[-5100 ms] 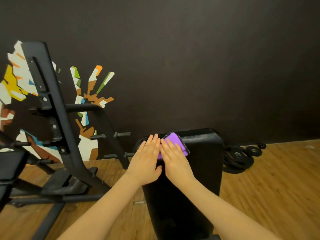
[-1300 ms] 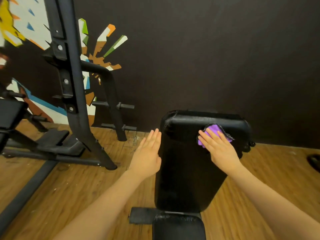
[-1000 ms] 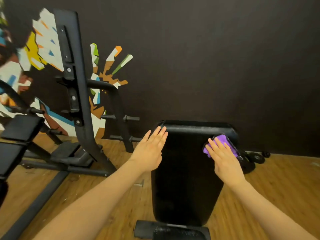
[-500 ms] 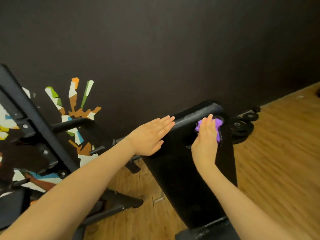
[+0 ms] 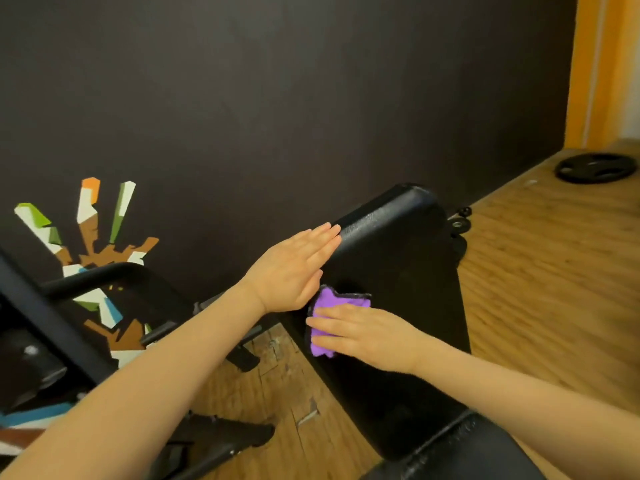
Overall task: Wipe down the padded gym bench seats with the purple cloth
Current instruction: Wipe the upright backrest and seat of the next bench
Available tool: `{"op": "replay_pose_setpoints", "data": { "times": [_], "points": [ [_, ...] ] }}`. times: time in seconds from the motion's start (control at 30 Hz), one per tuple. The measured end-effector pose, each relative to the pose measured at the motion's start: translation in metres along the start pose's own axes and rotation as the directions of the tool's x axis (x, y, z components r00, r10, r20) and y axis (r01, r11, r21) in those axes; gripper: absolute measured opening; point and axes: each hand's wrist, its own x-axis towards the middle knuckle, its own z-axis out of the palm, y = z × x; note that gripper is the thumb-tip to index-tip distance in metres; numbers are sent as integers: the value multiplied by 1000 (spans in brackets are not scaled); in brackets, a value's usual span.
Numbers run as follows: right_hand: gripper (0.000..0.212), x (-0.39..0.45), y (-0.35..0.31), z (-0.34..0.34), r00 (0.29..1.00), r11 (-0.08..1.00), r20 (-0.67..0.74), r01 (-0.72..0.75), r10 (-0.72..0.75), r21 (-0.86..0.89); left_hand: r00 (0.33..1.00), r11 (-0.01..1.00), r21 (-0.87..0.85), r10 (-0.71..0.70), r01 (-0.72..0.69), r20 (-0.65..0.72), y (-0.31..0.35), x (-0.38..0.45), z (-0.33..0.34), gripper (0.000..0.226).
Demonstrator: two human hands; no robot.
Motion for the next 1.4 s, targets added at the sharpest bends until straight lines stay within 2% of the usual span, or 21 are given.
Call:
{"op": "replay_pose_setpoints", "data": {
  "times": [0.07,0.17,0.3,0.43,0.53,0.6,0.67,0.77,0.83,0.9,1.0,1.07,1.1,1.13,1.2,1.27,1.3,1.4],
  "points": [
    [66,2,15,-3,991,985,46,127,-122,-117,999,1000,25,-11,10,30,0,0,-1,59],
    [63,12,20,-1,989,963,57,145,-136,-229,998,997,78,-12,7,63,0,1,-5,59],
    [63,22,5,19,989,977,25,151,-149,-153,996,996,86,-35,28,83,5,0,-7,60],
    [69,12,22,23,985,973,4,169,-170,-156,997,993,114,-37,28,73,7,1,-8,61],
    [79,-14,45,21,998,982,28,64,-60,-176,997,992,124,-35,27,62,8,1,-7,61],
    [87,-38,64,20,996,982,20,-79,84,-174,998,990,134,-45,37,54,7,0,-6,61],
    [88,-63,79,19,960,950,2,-275,279,-147,998,988,152,-44,36,50,7,1,-5,61],
    [77,-87,85,23,809,812,-126,-582,574,-36,997,988,151,-48,40,53,8,2,-6,62],
    [62,-94,81,27,673,716,-248,-669,697,199,997,987,153,-54,46,54,9,2,-6,61],
    [49,-85,81,20,482,592,-345,-685,805,424,998,985,169,-52,44,47,9,2,-6,61],
    [46,-52,82,12,172,299,-267,-768,948,566,998,982,183,-49,41,40,9,2,-7,60],
    [52,-28,70,18,-10,121,-196,-754,981,645,997,983,178,-54,44,50,9,2,-6,60],
    [54,-17,59,22,-64,81,-185,-725,981,684,997,983,178,-57,46,54,8,2,-6,61],
    [56,-8,46,27,-78,78,-187,-707,979,703,997,982,182,-59,48,56,8,2,-5,61],
    [57,4,18,38,-33,103,-175,-694,984,712,997,981,188,-60,48,57,7,1,-4,61],
    [58,16,-9,45,53,124,-127,-737,991,665,997,981,186,-58,48,50,8,1,-4,62],
    [59,21,-21,48,134,173,-110,-783,985,598,997,982,182,-58,49,45,8,2,-5,62],
    [69,29,-48,51,469,477,-103,-829,877,291,997,983,175,-66,59,33,11,2,-6,61]
  ]
}}
